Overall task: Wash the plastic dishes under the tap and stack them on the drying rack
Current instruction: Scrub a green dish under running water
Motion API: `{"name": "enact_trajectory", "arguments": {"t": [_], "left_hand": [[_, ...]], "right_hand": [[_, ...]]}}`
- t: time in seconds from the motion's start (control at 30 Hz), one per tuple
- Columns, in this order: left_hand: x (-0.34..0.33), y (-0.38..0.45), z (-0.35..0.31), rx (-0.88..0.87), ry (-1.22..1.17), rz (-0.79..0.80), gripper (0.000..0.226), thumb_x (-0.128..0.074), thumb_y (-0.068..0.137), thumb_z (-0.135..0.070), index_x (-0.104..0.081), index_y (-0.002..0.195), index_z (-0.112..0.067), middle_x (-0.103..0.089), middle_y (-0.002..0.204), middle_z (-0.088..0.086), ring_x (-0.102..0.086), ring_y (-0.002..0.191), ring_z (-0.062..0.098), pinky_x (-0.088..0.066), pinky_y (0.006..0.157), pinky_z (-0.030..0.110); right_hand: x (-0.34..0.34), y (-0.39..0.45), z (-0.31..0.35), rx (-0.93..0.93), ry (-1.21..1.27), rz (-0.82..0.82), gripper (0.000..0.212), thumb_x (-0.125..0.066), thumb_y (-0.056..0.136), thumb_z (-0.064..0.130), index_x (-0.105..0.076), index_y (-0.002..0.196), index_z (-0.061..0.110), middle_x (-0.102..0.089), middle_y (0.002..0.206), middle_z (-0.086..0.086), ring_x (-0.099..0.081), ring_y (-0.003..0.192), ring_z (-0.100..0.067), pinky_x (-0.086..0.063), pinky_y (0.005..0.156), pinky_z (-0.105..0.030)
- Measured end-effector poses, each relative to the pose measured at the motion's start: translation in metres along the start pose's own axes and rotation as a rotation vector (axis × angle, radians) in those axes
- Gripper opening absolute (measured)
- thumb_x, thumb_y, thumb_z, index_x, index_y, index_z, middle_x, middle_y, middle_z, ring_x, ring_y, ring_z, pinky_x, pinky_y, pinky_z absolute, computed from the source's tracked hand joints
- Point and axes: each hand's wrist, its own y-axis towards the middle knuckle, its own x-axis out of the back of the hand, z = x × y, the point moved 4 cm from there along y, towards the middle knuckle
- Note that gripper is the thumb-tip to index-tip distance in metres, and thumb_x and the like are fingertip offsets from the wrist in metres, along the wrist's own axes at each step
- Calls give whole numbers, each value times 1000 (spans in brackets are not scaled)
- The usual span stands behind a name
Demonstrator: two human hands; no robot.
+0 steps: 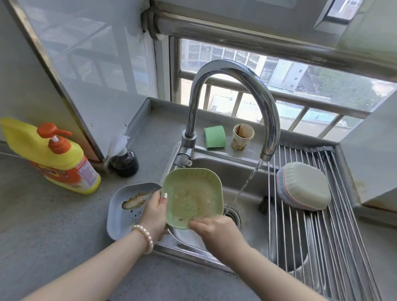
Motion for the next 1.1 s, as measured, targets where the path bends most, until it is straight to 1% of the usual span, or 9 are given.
{"name": "enact_trajectory", "arguments": {"t": [0.1,0.2,0.37,0.47,0.6,0.73,0.83,0.93,1.1], "left_hand": [[0,-6,-5,144,-110,161,43,-43,90,12,-45,118,-21,-58,107,15,-62,91,36,-58,60,50],[10,-4,-23,209,-104,234,38,-46,88,8,-48,121,-11,-59,102,17,-62,77,31,-55,48,34],[14,4,-35,327,121,350,33,-48,96,-38,-58,111,-10,-69,104,18,-68,89,37,-56,71,49],[7,3,-27,266,111,226,40,-39,100,-38,-58,109,-4,-67,106,21,-67,92,40,-53,78,60],[1,-2,-17,137,-48,33,34,-35,101,-35,-57,105,-8,-67,105,18,-66,93,34,-55,81,50],[-11,-10,-8,68,-49,-60,37,-36,98,-44,-54,113,-15,-61,119,15,-59,108,33,-47,96,53],[-25,-23,-9,113,-149,-91,46,-36,101,-35,-41,137,-7,-56,125,14,-56,113,32,-48,94,42],[-32,-26,-8,194,-425,25,34,-37,102,-26,-47,129,-6,-64,110,14,-65,94,30,-55,67,34],[-6,-9,-27,242,-388,128,30,-46,95,-15,-50,124,-7,-64,108,21,-65,87,35,-55,62,39]], "right_hand": [[6,-3,-26,26,-81,70,26,-64,49,-2,-66,63,20,-66,63,7,-63,56,-17,-50,50,-22],[17,0,-37,116,-60,98,26,-70,51,-5,-64,60,18,-66,64,6,-64,61,-19,-53,57,-28],[33,4,-34,226,-110,56,29,-77,56,-6,-60,55,17,-65,64,5,-63,61,-19,-55,69,-29],[33,2,-30,99,-175,-80,25,-70,61,-6,-62,53,16,-62,59,3,-63,62,-19,-54,81,-31],[16,-16,-3,-76,-180,-201,27,-53,62,-4,-73,73,9,-68,70,-4,-67,79,-25,-52,90,-40],[8,-15,27,-221,-6,-260,34,-34,61,11,-68,69,12,-63,64,-1,-61,62,-22,-54,66,-28],[15,6,45,-230,99,-301,20,-36,60,19,-56,56,18,-58,54,4,-55,47,-19,-37,43,-24],[13,6,36,-147,109,-299,21,-42,64,14,-63,62,17,-63,57,5,-58,48,-18,-40,41,-24],[17,-14,-1,75,104,-137,37,-62,48,-11,-73,70,18,-69,66,5,-63,55,-21,-49,46,-25]]}}
